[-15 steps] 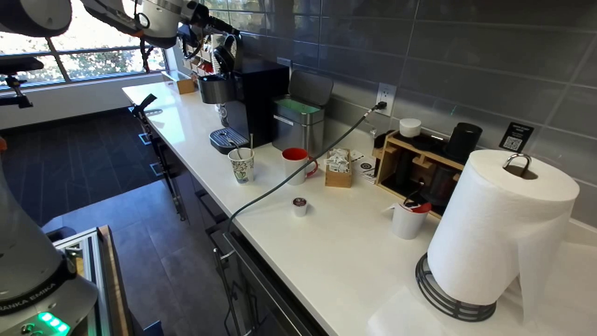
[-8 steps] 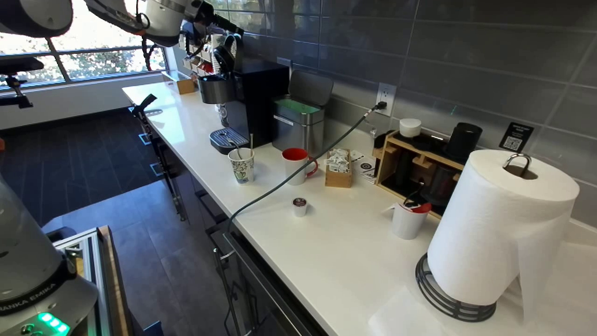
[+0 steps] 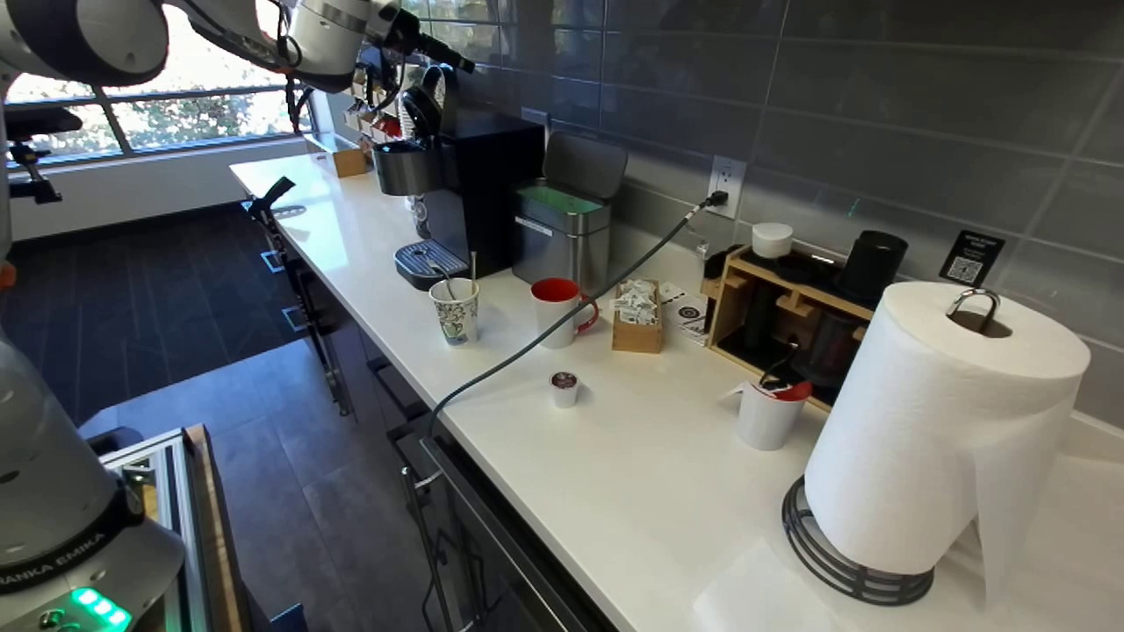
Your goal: Close the lid of the coffee maker
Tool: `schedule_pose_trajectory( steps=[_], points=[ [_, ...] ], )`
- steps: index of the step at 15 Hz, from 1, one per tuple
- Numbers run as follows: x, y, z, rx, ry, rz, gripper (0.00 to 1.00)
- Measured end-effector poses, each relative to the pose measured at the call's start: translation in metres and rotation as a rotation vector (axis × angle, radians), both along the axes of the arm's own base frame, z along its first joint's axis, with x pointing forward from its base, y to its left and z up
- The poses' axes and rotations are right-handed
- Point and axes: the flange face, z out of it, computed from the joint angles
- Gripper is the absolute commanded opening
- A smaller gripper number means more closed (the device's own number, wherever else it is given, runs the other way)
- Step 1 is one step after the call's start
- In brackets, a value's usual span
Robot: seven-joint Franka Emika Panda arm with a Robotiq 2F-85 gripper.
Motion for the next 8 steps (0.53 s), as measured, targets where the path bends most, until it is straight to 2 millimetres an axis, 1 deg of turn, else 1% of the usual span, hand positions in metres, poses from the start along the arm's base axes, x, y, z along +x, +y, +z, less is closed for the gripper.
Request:
schedule_pose_trajectory(
  steps=[4,8],
  points=[
    [0.009,-0.002,0.005,-0.021,0.046,-0.001,1.0],
    [0.013,-0.019,0.017,-0.064,0.165,-0.004,1.0]
  ],
)
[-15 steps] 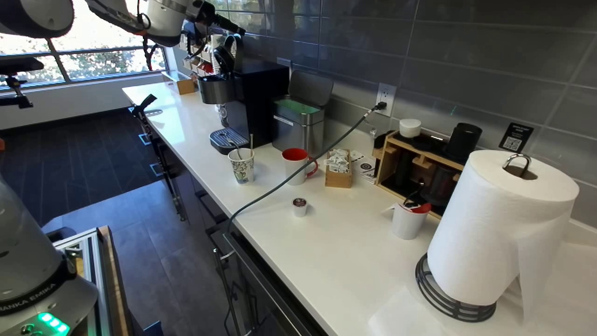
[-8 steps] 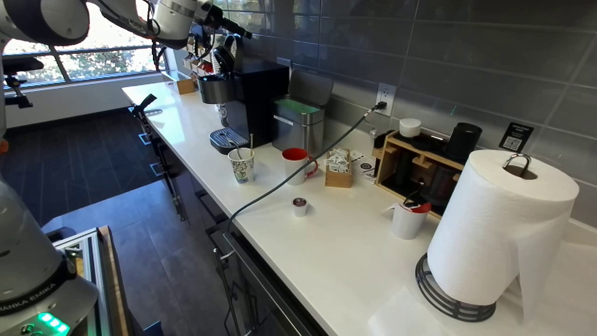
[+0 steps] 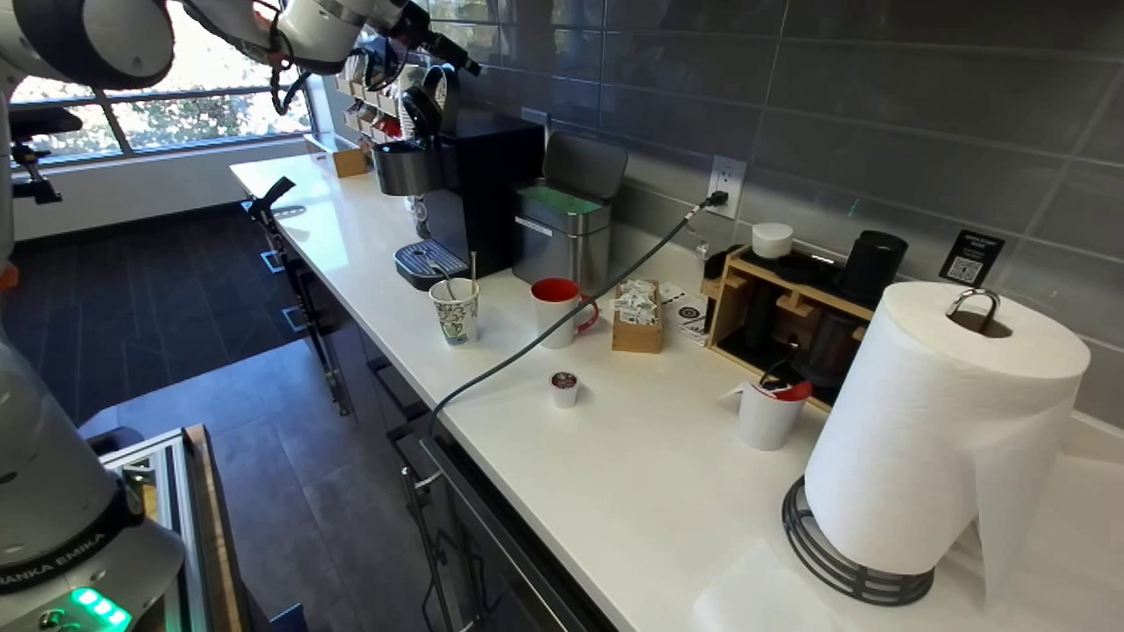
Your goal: Close the lid of the coffee maker
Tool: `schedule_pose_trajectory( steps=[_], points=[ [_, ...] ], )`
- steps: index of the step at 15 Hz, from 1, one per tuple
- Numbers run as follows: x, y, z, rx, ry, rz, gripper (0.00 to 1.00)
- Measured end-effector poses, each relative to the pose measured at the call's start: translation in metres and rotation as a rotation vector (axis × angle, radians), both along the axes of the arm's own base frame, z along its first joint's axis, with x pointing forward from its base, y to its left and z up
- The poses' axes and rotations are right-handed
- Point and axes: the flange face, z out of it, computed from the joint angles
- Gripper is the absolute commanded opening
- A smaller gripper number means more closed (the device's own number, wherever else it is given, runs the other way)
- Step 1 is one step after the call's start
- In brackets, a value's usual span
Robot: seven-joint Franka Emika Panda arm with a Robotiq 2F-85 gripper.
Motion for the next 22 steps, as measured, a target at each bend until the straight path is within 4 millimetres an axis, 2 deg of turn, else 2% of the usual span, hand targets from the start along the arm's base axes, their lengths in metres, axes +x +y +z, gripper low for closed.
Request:
schedule_pose_trajectory(
  steps=[4,7,13,17,22],
  points=[
    [-0.006,-0.016,0.012,-0.036,0.186,0.081,1.0],
    [-0.01,-0.024,0.018,-0.023,0.261,0.103,1.0],
    [0.011,-0.053,0.001,0.056,0.339,0.011,1.0],
    [0.028,-0.071,-0.017,0.152,0.386,-0.09,1.0],
    [0.032,-0.066,-0.035,0.28,0.454,-0.154,1.0]
  ],
)
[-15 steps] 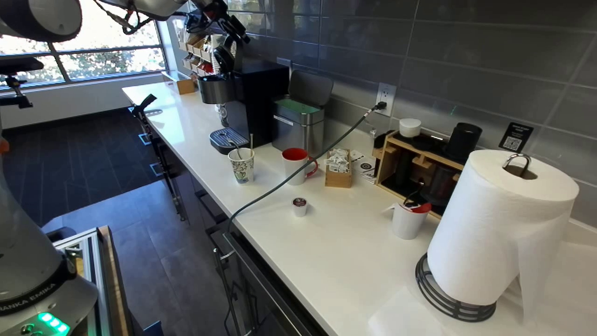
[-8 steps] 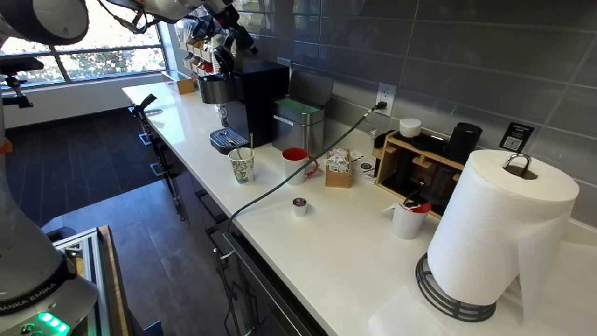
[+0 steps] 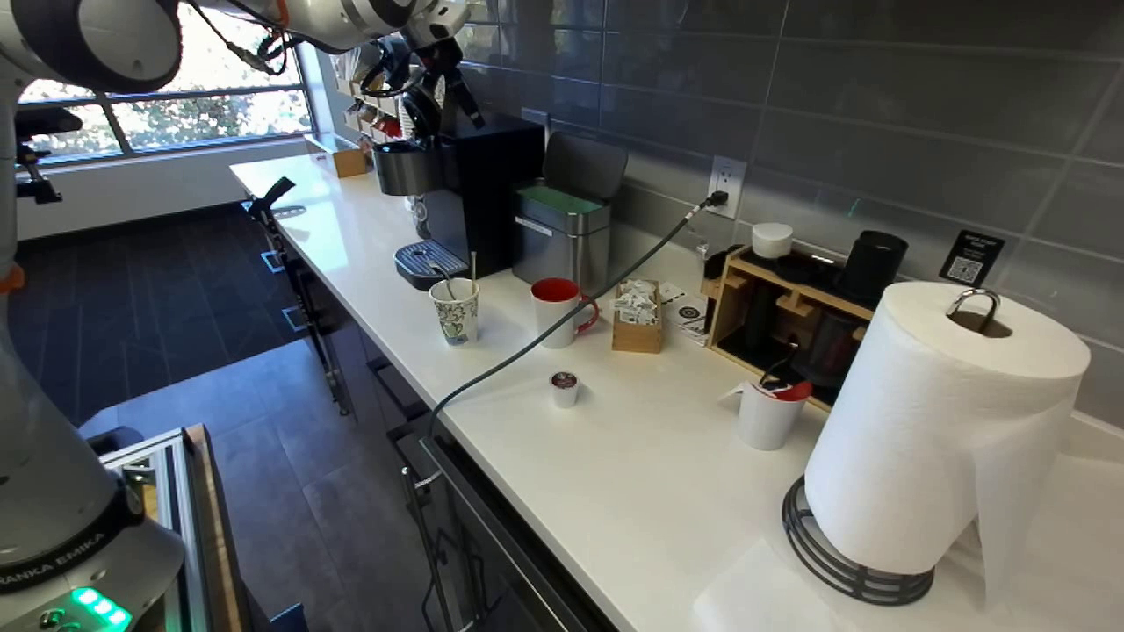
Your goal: Close the lid of the coffee maker
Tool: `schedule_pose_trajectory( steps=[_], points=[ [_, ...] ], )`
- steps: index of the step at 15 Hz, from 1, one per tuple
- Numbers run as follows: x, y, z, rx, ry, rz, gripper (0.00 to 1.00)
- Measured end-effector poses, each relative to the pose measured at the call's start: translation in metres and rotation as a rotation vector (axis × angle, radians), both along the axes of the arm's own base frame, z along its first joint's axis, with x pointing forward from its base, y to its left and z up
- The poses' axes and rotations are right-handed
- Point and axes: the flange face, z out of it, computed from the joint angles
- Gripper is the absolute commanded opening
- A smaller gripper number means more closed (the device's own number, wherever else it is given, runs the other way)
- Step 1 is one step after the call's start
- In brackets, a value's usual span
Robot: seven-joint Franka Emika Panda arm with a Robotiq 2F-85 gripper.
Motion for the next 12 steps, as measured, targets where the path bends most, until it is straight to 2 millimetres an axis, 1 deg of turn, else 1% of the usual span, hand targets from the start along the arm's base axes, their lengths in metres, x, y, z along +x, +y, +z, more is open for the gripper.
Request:
schedule_pose_trajectory(
  steps=[4,8,12],
  points=[
    [0.003,-0.001,-0.007,0.091,0.051,-0.061,1.0],
    [0.005,-0.003,-0.008,0.167,0.082,-0.125,1.0],
    [0.014,-0.014,-0.006,0.262,0.093,-0.245,1.0]
  ],
)
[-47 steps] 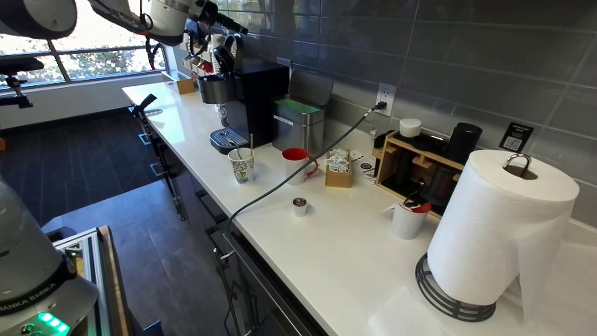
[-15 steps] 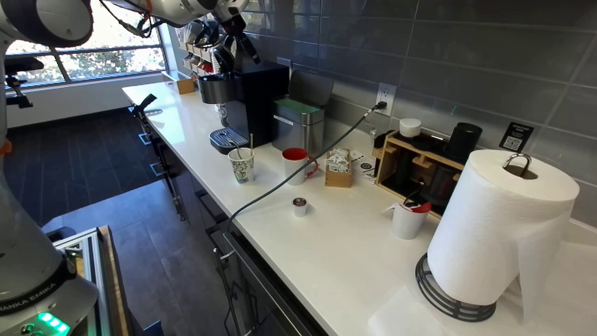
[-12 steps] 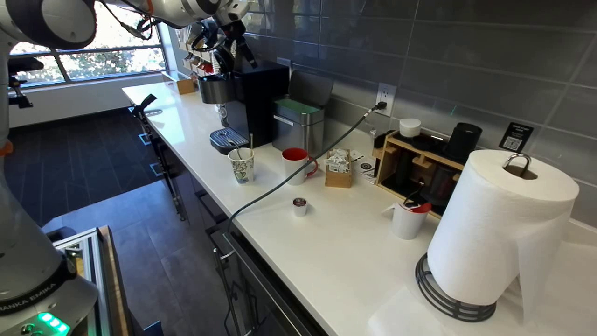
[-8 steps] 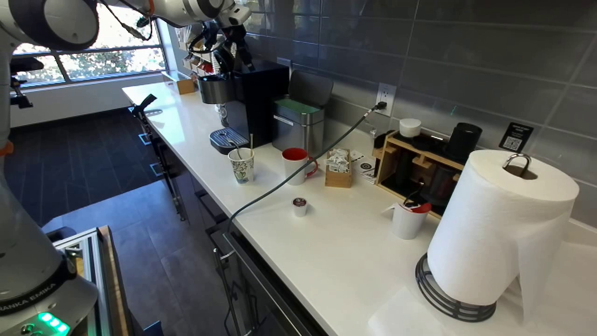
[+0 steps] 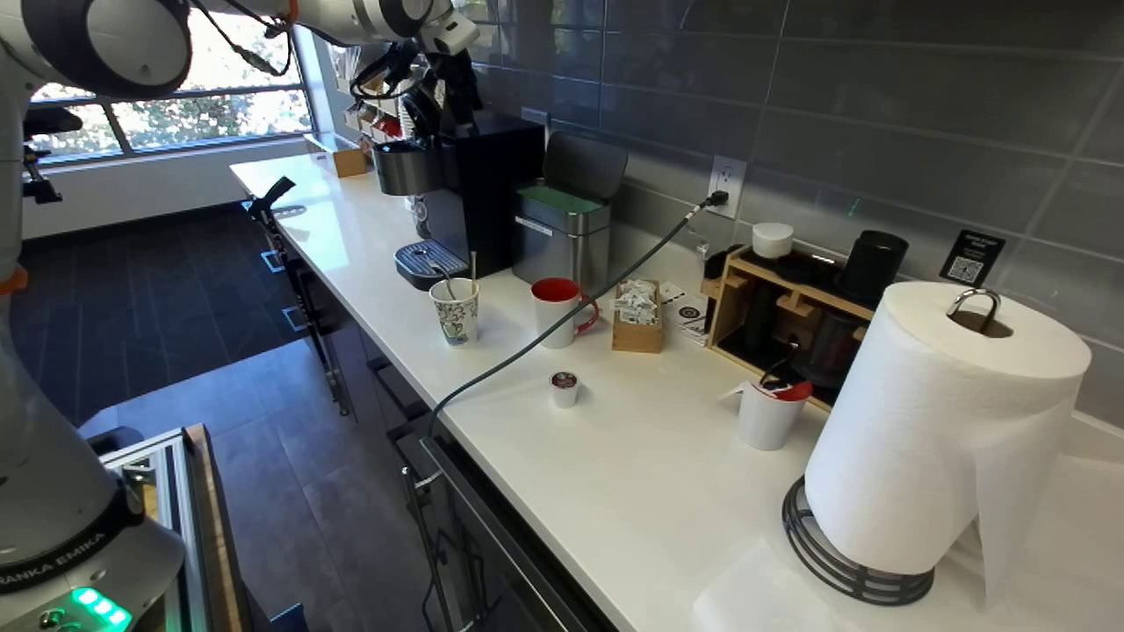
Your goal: Close the lid of the coffee maker
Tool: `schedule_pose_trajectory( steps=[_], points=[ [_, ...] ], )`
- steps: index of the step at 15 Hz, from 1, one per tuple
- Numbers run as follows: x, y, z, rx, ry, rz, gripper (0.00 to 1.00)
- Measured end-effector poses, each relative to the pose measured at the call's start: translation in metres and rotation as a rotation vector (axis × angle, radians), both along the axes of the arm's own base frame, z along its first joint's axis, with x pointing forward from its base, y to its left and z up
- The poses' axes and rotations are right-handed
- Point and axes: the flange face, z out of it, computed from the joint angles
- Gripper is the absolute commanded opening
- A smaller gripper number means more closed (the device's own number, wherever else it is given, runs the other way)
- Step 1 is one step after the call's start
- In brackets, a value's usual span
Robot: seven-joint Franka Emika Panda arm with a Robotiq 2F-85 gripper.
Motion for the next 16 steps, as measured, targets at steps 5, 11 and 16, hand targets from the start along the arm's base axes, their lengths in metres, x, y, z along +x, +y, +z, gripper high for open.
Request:
schedule_pose_trajectory(
  steps=[5,11,16],
  points=[
    [0.017,-0.026,0.016,0.099,-0.068,-0.122,1.0],
    [0.014,-0.028,0.053,0.389,-0.14,-0.075,1.0],
    [0.005,-0.035,0.041,0.459,-0.097,-0.029,1.0]
  ],
)
